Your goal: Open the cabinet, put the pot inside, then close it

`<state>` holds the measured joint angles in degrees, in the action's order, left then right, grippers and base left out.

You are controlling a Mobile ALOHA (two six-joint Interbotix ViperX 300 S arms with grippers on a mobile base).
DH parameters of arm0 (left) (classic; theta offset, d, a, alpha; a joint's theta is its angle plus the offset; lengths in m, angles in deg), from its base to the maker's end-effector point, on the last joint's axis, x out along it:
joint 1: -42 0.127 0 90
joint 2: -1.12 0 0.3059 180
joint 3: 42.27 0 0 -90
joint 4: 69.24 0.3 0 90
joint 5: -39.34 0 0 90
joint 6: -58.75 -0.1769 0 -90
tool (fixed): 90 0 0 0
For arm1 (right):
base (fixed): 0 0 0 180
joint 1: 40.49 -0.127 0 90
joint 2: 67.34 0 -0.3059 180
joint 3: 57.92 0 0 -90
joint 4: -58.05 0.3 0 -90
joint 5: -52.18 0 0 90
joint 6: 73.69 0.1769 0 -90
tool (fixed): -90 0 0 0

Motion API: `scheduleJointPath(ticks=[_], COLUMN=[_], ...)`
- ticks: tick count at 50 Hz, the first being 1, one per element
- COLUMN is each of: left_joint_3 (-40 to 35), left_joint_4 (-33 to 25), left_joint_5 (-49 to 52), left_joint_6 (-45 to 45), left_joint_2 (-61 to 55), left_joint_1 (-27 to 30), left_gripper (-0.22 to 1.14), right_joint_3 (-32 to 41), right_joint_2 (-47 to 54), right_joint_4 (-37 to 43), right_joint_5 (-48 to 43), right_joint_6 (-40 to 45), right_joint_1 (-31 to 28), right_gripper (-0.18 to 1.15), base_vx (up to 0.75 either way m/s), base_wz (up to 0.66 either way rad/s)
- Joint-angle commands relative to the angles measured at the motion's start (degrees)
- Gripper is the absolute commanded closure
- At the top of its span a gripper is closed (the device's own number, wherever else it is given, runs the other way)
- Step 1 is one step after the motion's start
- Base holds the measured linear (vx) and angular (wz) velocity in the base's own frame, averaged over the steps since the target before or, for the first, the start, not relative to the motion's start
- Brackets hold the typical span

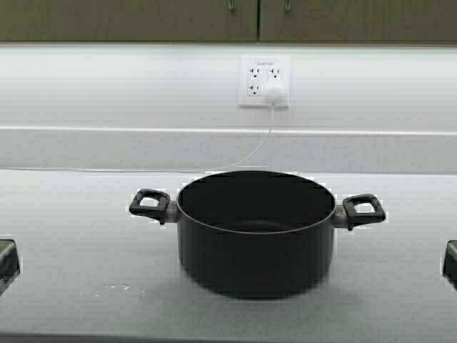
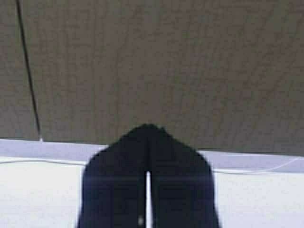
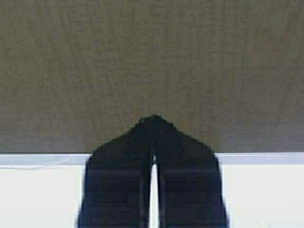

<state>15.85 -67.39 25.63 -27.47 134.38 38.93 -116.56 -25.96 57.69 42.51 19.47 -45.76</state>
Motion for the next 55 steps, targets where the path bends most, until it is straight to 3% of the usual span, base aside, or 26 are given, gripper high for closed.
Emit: scheduleJointPath(ticks=[1, 4, 10, 20, 38, 50, 55], left_joint_3=[-2.55, -3.60, -4.92, -4.57, -6.06, -7.47, -9.49], left_joint_4=[-0.18, -1.49, -2.64, -2.90, -3.16, -4.75, -7.38], left_joint_5=[11.25, 16.08, 17.75, 11.34, -3.78, -16.00, -20.57], left_joint_6=[0.35, 0.97, 1.23, 2.02, 1.93, 1.93, 1.67], left_joint_2=[0.79, 0.97, 2.37, 0.79, -18.37, -31.11, -36.74], left_joint_1=[-5.62, -9.14, -16.44, -28.04, -38.50, -42.54, -43.15], left_gripper=[-0.06, -0.21, -0.05, -0.06, -0.06, -0.06, -0.06], right_joint_3=[1.67, 1.93, 2.72, 3.43, 5.45, 7.38, 9.49], right_joint_2=[0.70, 0.70, 0.62, 3.69, 19.07, 29.62, 33.75], right_joint_4=[0.00, -0.26, 0.70, 5.54, 5.62, 6.33, 11.16], right_joint_5=[-0.97, -0.97, -0.62, 0.26, -10.81, -15.21, -18.72], right_joint_6=[0.00, -0.18, 0.79, 0.79, -0.53, -3.60, -8.44], right_joint_1=[-6.24, -8.35, -11.87, -18.98, -29.18, -30.50, -31.29], right_gripper=[-0.09, -0.15, -0.02, -0.04, -0.04, -0.04, -0.04], base_vx=[0.03, 0.03, 0.01, 0.00, 0.00, 0.00, 0.00], base_wz=[-0.01, -0.01, 0.00, 0.00, 0.00, 0.00, 0.00])
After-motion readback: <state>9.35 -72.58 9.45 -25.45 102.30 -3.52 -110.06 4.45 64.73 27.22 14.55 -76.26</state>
